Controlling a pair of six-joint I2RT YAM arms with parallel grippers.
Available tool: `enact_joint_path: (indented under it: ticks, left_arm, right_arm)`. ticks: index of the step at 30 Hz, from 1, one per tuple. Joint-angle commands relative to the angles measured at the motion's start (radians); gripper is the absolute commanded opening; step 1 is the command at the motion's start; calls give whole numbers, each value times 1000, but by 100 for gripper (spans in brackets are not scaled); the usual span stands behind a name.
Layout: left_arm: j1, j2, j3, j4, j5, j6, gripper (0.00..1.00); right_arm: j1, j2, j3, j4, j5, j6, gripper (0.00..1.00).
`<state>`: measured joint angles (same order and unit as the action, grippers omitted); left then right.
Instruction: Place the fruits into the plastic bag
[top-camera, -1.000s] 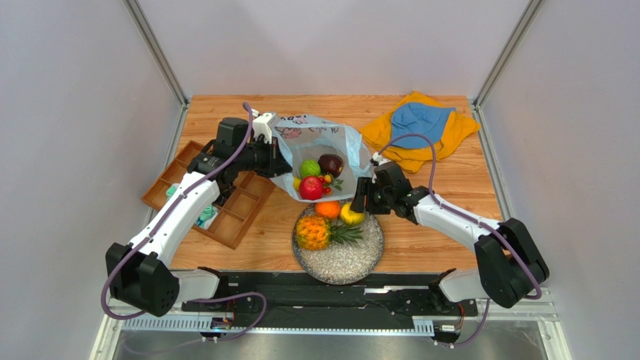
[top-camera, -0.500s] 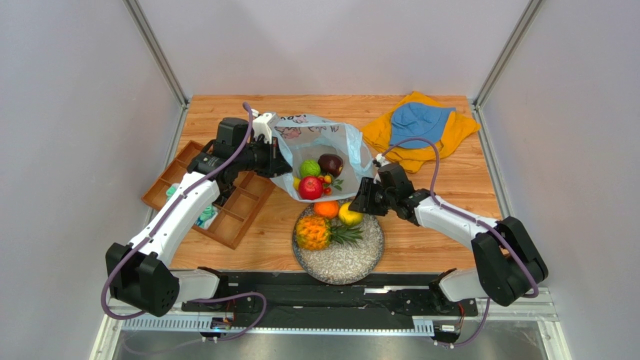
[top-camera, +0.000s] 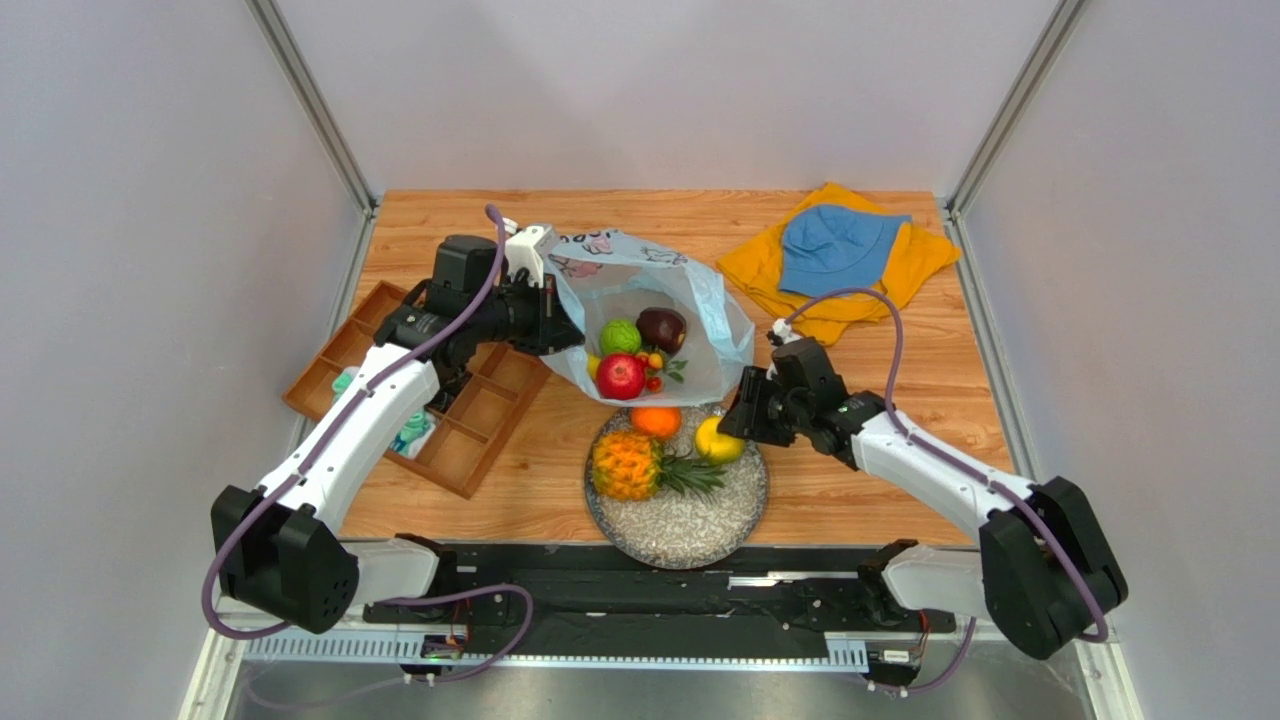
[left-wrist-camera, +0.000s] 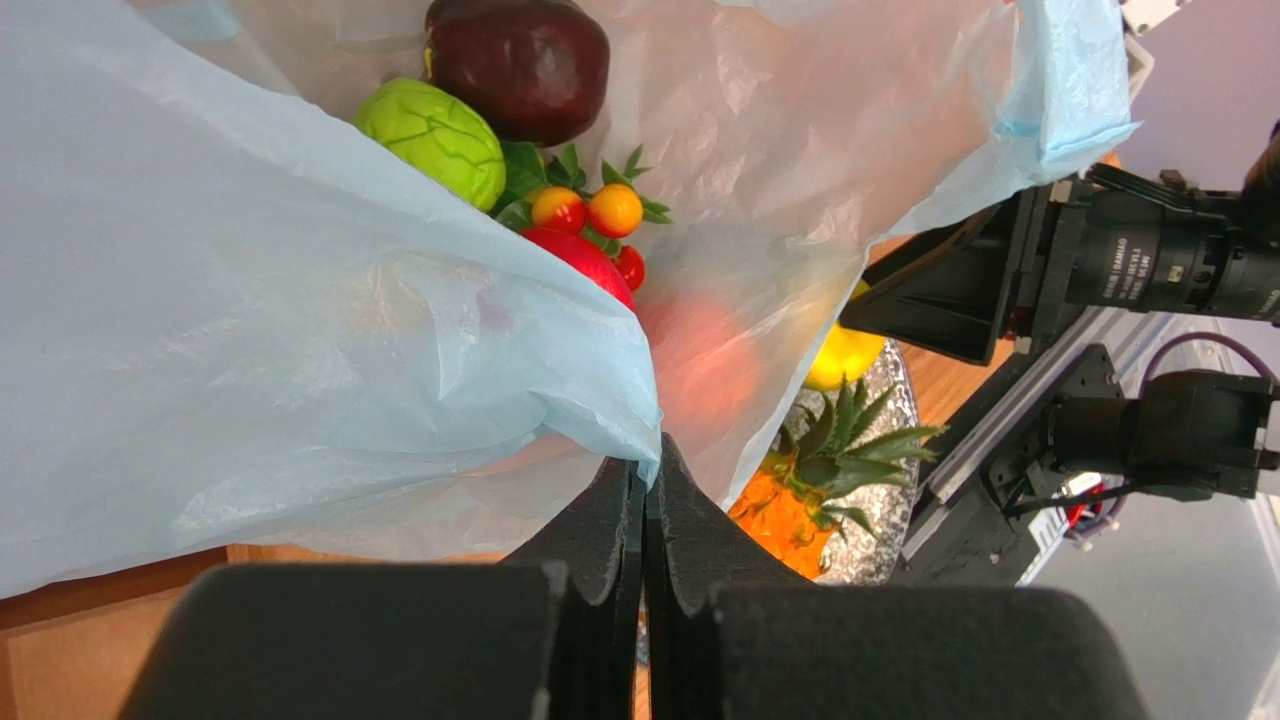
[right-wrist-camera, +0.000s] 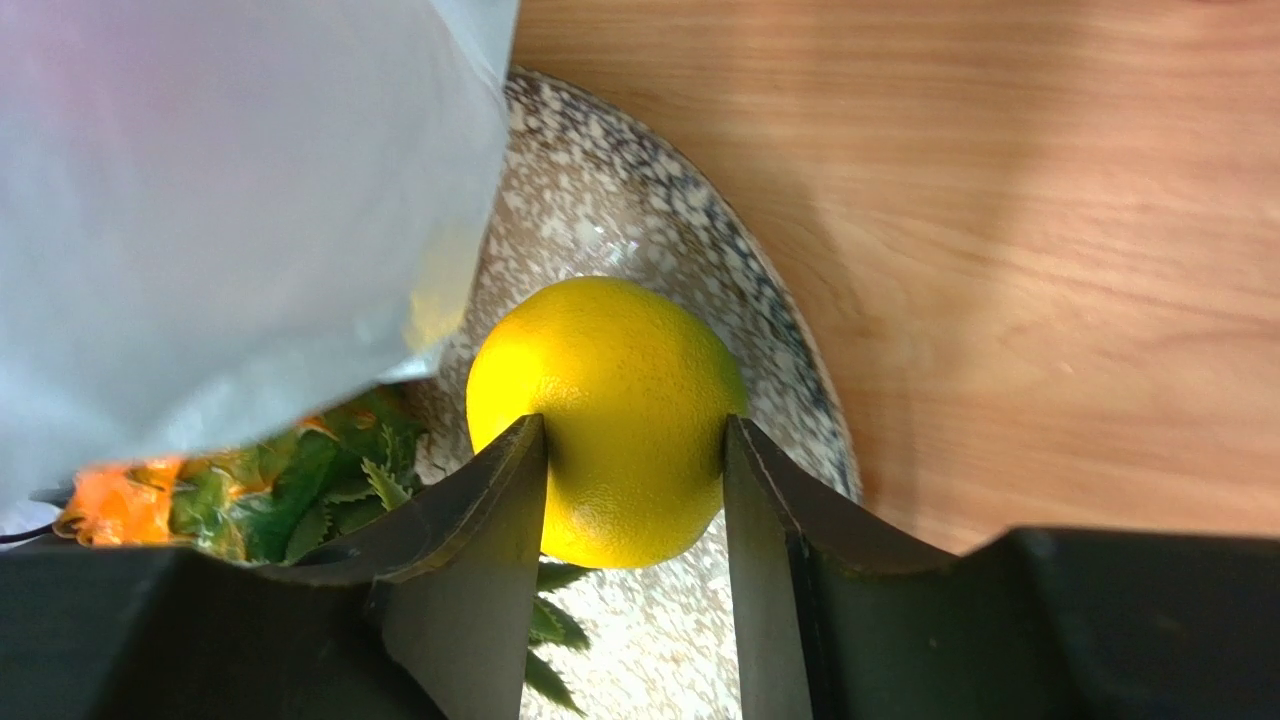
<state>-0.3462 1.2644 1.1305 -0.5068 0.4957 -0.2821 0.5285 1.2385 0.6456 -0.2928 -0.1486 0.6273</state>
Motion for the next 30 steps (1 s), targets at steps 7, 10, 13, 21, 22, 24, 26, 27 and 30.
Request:
enact_joint_path:
  ticks: [7,10,13,21,22,24,26,27,30]
  left_arm:
    - [4,-20,35,8,12,8,0]
    - [4,-20,35,8,15,6,0]
    - [4,-22,35,10,17,6,0]
    - [4,-19,34,11,15,8,0]
    - [4,-19,34,11,15,8,0]
    - [4,-17,35,10,15,8,0]
    - [4,-17,34,10,14,6,0]
    - [4,-17,34,10,12,9,0]
    - [4,-17,35,7,6,11,0]
  right_arm:
    - [-5,-209,15,-184,87,-52,0]
    - [-2,-293,31,-219,83,-76,0]
    - [-1,-365,46,-221,41,-124,0]
    - [105,-412,150,-117,-89,-221,0]
    - [117,-401,185,-97,-94,-222,0]
    - [145,-351,230,-31,-86,-222,0]
    - [156,-270,302,7,-88,-228,0]
    - [157,-237,325,36,-75,-232,0]
    - [159,-90,440,40,-25,-254,0]
